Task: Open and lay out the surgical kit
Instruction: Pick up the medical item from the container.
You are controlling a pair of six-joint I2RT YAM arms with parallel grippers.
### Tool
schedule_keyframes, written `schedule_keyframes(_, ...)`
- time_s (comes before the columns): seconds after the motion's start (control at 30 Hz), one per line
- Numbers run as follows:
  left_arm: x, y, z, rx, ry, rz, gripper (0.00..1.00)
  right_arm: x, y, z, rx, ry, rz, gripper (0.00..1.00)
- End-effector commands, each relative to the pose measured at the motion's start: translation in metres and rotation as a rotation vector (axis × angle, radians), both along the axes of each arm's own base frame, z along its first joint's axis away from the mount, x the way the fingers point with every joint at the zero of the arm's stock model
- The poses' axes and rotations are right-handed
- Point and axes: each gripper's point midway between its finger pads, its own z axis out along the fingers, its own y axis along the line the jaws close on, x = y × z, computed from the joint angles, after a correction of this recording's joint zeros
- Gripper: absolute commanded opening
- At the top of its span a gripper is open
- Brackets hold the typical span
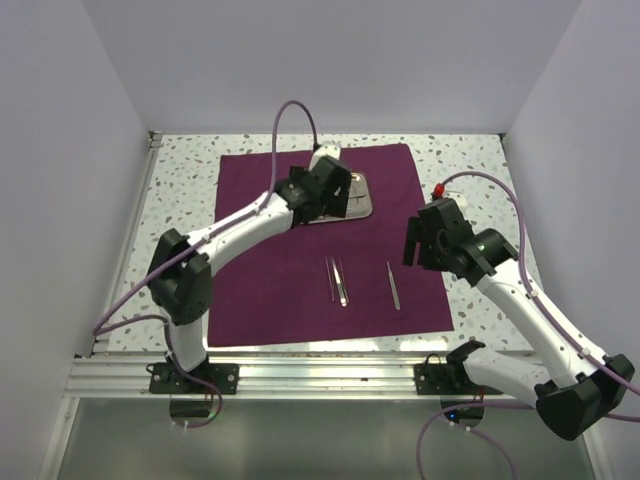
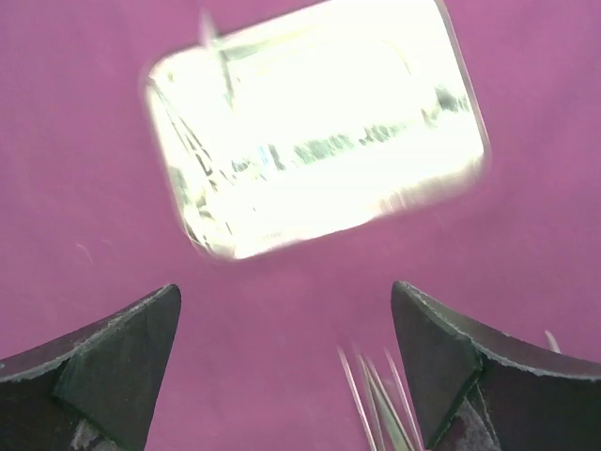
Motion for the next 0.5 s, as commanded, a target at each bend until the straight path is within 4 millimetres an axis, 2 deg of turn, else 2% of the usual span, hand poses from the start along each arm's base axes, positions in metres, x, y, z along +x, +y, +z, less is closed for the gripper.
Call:
schedule_keyframes(0.0, 0.081, 0.037, 0.02, 0.082, -0.063, 0.026, 0.97, 0.003, 0.0, 0.001, 0.015, -0.022, -0.017, 0.81)
schedule_keyframes(0.03, 0.088, 0.042, -0.009, 0.119, 0.02, 0.011, 0.96, 0.005, 0.001, 0.002, 0.02, -0.021, -0.017, 0.81)
schedule_keyframes(0.07, 0.103, 0.055, -0.011, 0.101, 0.032, 0.035, 0.96, 0.006, 0.003, 0.002, 0.021, -0.019, -0.013, 0.81)
schedule_keyframes(0.1, 0.112, 0.054, -0.008, 0.055, 0.037, 0.021, 0.96, 0.007, 0.004, 0.004, 0.022, -0.02, -0.014, 0.81)
schedule_keyframes(0.13, 0.121, 0.056, -0.018, 0.017, 0.054, 0.033, 0.96, 0.008, 0.004, 0.005, 0.023, -0.021, -0.014, 0.81)
schedule_keyframes(0.17, 0.131, 0.067, -0.024, -0.022, 0.077, 0.053, 0.96, 0.01, 0.006, 0.008, 0.03, -0.025, -0.014, 0.81)
schedule_keyframes(0.2, 0.141, 0.069, -0.02, -0.054, 0.069, 0.064, 0.95, 0.01, 0.006, 0.008, 0.03, -0.022, -0.013, 0.81)
schedule_keyframes(0.23, 0.145, 0.071, -0.037, -0.054, 0.106, 0.071, 0.95, 0.01, 0.006, 0.009, 0.025, -0.02, -0.012, 0.81)
schedule_keyframes(0.27, 0.151, 0.075, -0.04, -0.056, 0.112, 0.079, 0.93, 0.011, 0.006, 0.012, 0.025, -0.025, -0.012, 0.81)
schedule_keyframes(0.3, 0.158, 0.072, -0.036, -0.064, 0.101, 0.075, 0.92, 0.011, 0.005, 0.011, 0.02, -0.022, -0.014, 0.81)
schedule_keyframes(0.33, 0.161, 0.072, -0.045, -0.057, 0.109, 0.067, 0.91, 0.011, 0.005, 0.011, 0.014, -0.021, -0.01, 0.81)
schedule_keyframes(0.47, 0.168, 0.056, -0.053, -0.109, 0.109, 0.024, 0.82, 0.013, 0.006, 0.003, -0.003, 0.0, 0.001, 0.81)
